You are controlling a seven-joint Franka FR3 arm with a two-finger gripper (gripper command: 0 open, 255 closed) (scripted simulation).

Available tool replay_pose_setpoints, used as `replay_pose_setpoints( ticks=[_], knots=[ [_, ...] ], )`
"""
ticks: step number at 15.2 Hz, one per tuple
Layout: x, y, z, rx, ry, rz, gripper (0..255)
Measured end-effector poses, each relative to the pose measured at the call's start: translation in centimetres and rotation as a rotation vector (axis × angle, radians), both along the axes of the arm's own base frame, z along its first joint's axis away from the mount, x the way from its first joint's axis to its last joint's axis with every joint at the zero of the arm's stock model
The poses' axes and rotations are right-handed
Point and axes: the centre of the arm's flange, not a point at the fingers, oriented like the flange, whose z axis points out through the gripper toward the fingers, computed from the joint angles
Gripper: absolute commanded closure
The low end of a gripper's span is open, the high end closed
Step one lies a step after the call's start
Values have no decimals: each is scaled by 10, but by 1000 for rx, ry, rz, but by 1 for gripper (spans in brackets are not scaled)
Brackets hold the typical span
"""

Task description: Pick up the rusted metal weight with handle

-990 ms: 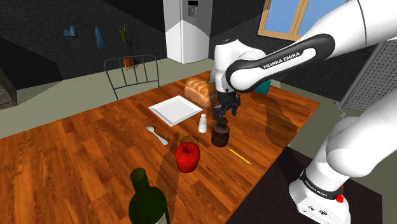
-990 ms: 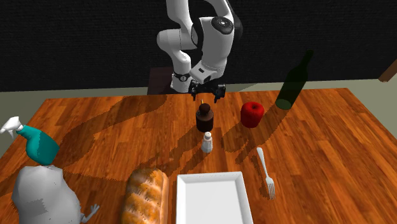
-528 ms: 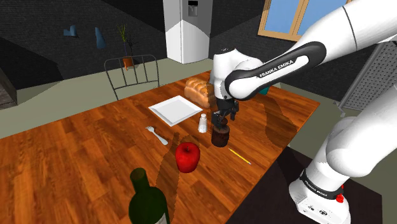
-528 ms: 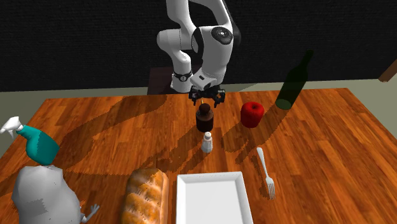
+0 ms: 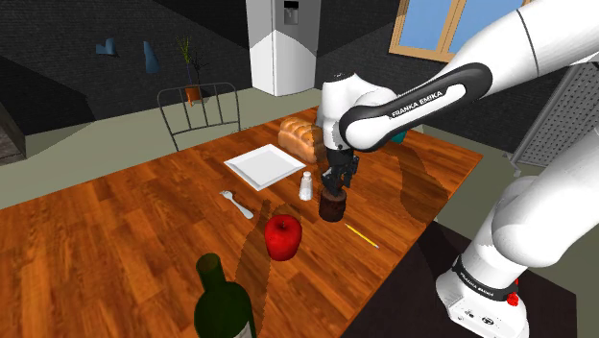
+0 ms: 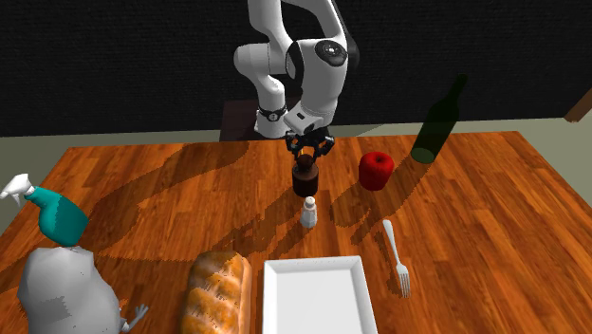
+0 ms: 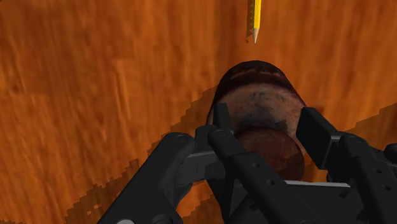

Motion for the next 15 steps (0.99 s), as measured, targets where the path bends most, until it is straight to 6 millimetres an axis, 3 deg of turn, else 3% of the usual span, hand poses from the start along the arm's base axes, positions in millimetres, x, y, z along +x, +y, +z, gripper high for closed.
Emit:
replay_pose_setpoints(
  ticks=[3, 15],
  knots=[
    [0, 0, 2, 0, 0, 0, 255],
    [-1, 0, 62, 0, 1, 0, 255]
  ],
)
